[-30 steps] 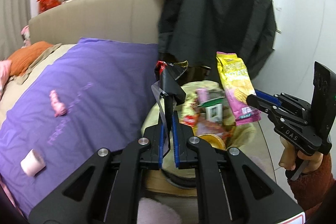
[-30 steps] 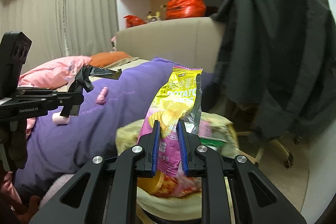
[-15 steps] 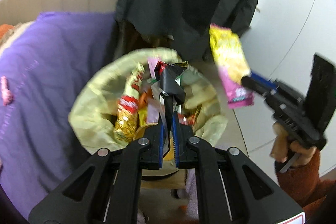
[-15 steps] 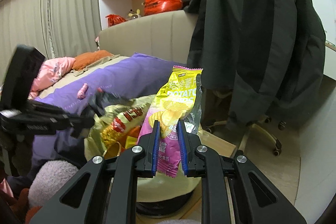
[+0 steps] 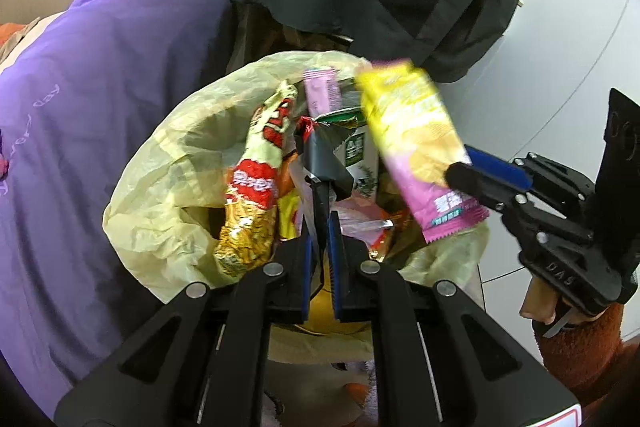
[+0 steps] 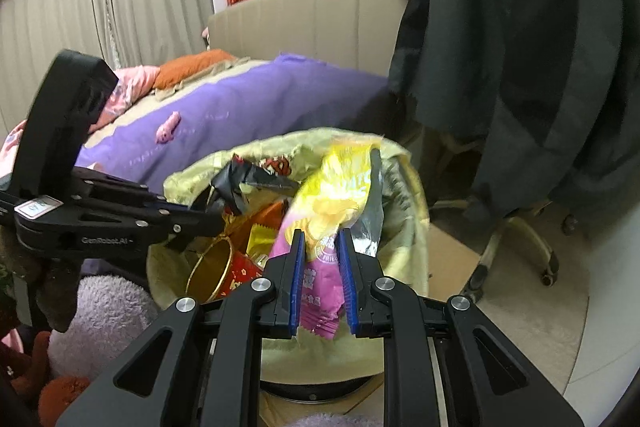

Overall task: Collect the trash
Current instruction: 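Open both tools to drop the wrapper and chips bag into the trash bag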

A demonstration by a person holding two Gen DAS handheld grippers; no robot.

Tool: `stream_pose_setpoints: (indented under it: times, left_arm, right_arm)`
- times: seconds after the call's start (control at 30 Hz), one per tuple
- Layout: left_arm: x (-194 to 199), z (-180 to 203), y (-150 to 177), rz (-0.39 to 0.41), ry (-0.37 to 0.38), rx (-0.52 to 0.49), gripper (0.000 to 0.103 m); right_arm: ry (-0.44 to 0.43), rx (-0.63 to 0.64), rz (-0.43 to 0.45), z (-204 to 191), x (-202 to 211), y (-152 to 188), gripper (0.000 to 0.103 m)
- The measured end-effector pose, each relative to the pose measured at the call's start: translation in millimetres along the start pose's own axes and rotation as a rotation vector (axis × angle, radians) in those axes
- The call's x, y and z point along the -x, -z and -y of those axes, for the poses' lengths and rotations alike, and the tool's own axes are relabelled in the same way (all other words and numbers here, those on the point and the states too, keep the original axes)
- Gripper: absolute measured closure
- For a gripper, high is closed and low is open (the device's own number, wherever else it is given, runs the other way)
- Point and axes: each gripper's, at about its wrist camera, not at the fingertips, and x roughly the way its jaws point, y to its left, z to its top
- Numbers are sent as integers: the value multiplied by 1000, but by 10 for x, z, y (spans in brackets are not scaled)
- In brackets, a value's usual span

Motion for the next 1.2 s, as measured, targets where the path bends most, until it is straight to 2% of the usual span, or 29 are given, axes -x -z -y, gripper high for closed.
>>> stream_pose_setpoints:
  times: [0.4, 0.73, 0.97, 1.2]
  left_arm:
    - [-182, -135, -9, -22, -48, 7, 96]
    - [-154, -91, 8, -27, -5, -9, 96]
    - [-44, -90, 40, 18, 35, 22, 96]
    - [2, -52, 71, 42, 36, 58, 96]
  right_arm:
    - [-12, -13, -49, 52, -295, -19, 85]
    - [-18, -3, -59, 16, -340, -34, 85]
    - [-21, 27, -56, -57, -296, -38, 85]
    - [-10, 31, -54, -7, -177, 0, 85]
